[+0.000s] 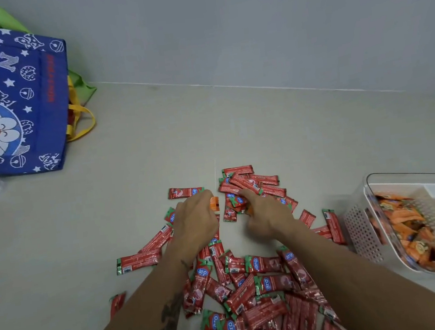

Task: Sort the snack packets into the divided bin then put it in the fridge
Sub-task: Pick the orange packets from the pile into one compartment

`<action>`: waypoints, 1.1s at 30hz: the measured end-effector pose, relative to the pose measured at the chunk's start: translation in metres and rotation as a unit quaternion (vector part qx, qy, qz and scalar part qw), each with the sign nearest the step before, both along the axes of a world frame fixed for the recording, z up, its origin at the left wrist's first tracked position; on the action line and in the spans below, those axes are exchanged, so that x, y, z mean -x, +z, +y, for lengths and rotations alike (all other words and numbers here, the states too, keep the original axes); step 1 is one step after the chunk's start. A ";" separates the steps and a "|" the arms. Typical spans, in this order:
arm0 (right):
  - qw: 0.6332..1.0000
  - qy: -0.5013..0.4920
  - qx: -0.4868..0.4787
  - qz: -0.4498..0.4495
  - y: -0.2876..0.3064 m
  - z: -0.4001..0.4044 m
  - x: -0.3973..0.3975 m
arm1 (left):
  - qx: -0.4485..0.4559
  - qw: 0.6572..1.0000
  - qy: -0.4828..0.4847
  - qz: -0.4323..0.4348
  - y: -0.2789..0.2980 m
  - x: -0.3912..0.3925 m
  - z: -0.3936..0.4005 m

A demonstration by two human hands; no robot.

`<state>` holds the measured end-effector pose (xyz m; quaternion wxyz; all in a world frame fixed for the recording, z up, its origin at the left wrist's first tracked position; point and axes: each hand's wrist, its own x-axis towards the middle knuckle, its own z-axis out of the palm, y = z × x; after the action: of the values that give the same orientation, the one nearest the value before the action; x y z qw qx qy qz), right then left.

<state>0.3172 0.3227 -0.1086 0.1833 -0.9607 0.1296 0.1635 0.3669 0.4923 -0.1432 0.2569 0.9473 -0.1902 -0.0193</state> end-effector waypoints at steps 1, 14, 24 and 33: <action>1.000 0.005 0.007 0.002 0.000 0.000 0.000 | 0.010 1.000 -0.003 0.006 -0.001 0.000 -0.002; 0.996 -0.076 -0.030 -0.031 -0.018 -0.031 0.049 | -0.040 0.994 -0.026 0.103 -0.009 0.008 -0.060; 0.999 -0.020 -0.002 0.033 0.002 -0.022 -0.003 | -0.106 0.994 -0.033 0.019 0.000 0.011 -0.008; 0.996 0.074 -0.042 0.015 -0.005 0.008 0.019 | -0.055 0.998 0.026 0.011 0.001 0.019 0.032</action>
<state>0.2986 0.3303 -0.1140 0.2091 -0.9565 0.0543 0.1960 0.3481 0.5246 -0.1420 0.2066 0.9645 -0.1609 -0.0338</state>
